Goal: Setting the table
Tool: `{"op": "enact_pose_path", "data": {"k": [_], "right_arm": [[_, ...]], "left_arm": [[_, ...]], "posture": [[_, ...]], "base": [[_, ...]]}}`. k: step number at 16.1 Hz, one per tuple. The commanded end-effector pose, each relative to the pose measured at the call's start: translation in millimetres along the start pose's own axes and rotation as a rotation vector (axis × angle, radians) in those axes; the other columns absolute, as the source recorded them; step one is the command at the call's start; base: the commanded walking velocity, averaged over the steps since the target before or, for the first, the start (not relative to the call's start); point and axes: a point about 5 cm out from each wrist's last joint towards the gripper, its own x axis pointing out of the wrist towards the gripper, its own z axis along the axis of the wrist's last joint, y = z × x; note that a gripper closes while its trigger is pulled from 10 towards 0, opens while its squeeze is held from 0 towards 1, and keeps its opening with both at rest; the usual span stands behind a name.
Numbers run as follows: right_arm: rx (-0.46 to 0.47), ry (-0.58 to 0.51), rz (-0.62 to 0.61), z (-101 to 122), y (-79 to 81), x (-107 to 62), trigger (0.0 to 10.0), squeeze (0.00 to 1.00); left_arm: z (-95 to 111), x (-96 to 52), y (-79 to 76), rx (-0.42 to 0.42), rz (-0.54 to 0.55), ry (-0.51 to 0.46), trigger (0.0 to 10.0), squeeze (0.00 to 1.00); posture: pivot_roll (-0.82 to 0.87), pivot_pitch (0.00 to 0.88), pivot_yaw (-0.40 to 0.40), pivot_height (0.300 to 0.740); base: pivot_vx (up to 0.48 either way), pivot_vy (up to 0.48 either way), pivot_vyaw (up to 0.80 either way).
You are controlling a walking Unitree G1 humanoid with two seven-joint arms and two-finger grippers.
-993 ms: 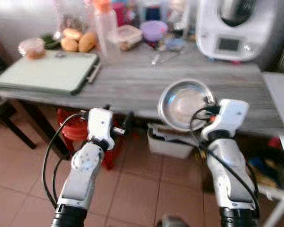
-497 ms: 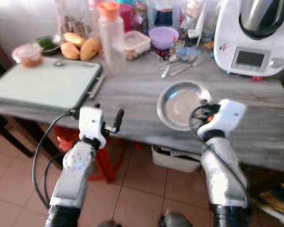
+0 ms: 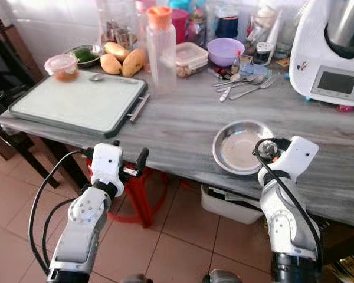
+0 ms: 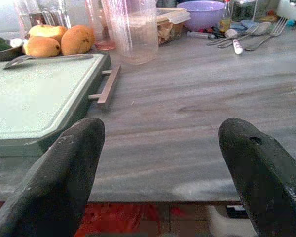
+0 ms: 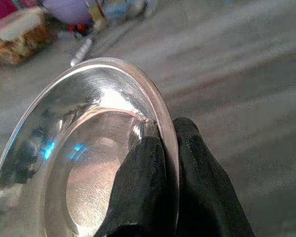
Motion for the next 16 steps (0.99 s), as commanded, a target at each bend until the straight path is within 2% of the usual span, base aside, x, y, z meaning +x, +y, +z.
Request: {"op": "enact_pose_path", "data": {"k": [1, 4, 8, 9, 10, 11, 12, 13, 14, 15, 16], "right_arm": [[0.081, 0.047, 0.004, -8, 13.7, -1.3, 10.0, 0.00], [0.063, 0.073, -0.011, -9, 11.6, 1.2, 10.0, 0.00], [0.094, 0.106, -0.012, -13, 14.3, 8.7, 10.0, 0.00], [0.103, 0.118, -0.007, -14, 16.0, 9.2, 10.0, 0.00], [0.105, 0.129, -0.010, -16, 16.8, 9.7, 10.0, 0.00], [0.111, 0.126, -0.018, -16, 16.1, 10.0, 10.0, 0.19], [0.110, 0.125, -0.019, -16, 15.8, 10.3, 10.0, 0.19], [0.104, 0.115, -0.032, -14, 13.8, 10.8, 10.0, 0.21], [0.102, 0.112, -0.037, -14, 12.8, 11.3, 10.0, 0.31], [0.110, 0.104, -0.048, -12, 10.9, 12.4, 10.0, 0.63], [0.114, 0.104, -0.054, -12, 10.1, 12.8, 10.0, 1.00]], "left_arm": [[2, -1.8, 0.4, 0.004, -0.017, 0.005, 10.0, 0.00], [-1, -4.9, -0.4, 0.001, -0.035, 0.023, 10.0, 0.00], [1, -1.6, -3.2, -0.005, -0.037, 0.027, 10.0, 0.00], [2, -1.5, -5.1, -0.023, -0.054, 0.028, 10.0, 0.00], [3, -4.2, -11.4, -0.071, -0.124, 0.025, 10.0, 0.00], [4, -9.9, -20.7, -0.106, -0.228, 0.019, 10.0, 0.00], [4, -14.6, -27.6, -0.117, -0.310, 0.024, 10.0, 0.00], [3, -17.7, -30.1, -0.120, -0.346, 0.034, 10.0, 0.00], [2, -20.1, -32.7, -0.125, -0.389, 0.040, 10.0, 0.00], [3, -20.7, -34.0, -0.136, -0.421, 0.045, 10.0, 0.00], [3, -21.1, -34.6, -0.134, -0.438, 0.048, 10.0, 0.00]], "posture": [[-0.02, 0.000, 0.045, 0.740], [-0.02, 0.000, 0.045, 0.740], [-0.02, 0.000, 0.045, 0.740], [-0.02, 0.000, 0.045, 0.740], [-0.02, 0.000, 0.044, 0.740], [-0.01, 0.000, 0.043, 0.740], [-0.01, 0.000, 0.042, 0.740], [-0.01, 0.000, 0.042, 0.740], [-0.02, 0.000, 0.044, 0.740], [-0.02, 0.000, 0.044, 0.740], [-0.02, 0.000, 0.044, 0.740]], "base": [[0.000, 0.000, 0.00], [0.000, 0.000, 0.00], [0.000, 0.000, 0.00], [0.000, 0.000, 0.00], [0.000, 0.000, 0.00], [0.000, 0.000, 0.00], [0.000, 0.000, 0.00], [0.000, 0.000, 0.00], [0.000, 0.000, 0.00], [0.000, 0.000, 0.00], [0.000, 0.000, 0.00]]}}
